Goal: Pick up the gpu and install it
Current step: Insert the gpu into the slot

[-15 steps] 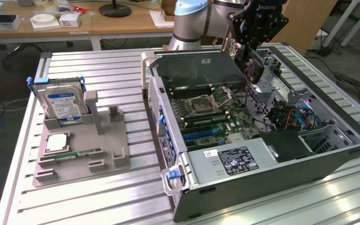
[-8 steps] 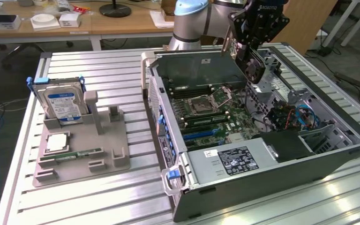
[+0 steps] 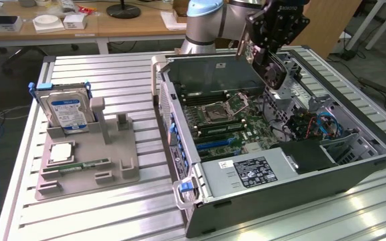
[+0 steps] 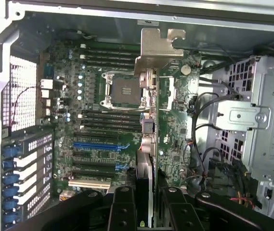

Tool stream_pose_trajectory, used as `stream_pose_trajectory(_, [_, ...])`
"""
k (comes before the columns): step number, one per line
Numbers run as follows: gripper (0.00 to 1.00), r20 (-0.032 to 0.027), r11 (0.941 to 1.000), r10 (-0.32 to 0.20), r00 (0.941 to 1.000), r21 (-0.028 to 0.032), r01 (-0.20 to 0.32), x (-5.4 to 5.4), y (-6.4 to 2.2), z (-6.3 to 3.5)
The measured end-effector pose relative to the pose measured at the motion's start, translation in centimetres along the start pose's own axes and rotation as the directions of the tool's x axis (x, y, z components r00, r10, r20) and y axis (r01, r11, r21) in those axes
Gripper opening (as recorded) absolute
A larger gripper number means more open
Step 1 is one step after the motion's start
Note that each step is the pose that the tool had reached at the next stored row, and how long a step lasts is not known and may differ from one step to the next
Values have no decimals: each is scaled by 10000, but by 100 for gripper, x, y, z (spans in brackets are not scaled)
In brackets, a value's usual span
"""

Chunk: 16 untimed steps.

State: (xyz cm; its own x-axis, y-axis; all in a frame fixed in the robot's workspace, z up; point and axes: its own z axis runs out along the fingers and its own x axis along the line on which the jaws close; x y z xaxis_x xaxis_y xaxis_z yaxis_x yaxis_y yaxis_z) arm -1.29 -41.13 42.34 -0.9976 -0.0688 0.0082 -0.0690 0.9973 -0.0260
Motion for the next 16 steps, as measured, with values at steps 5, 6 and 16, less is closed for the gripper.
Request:
stream_pose_trajectory(5, [26,20,9972,-750,9972,7,750,0,0,0])
stream_pose_trajectory(6, [26,24,9958,-916,9958,8,916,0,0,0])
stream_pose_trajectory(16, [26,64,9677,-2523,9676,28,2523,0,0,1])
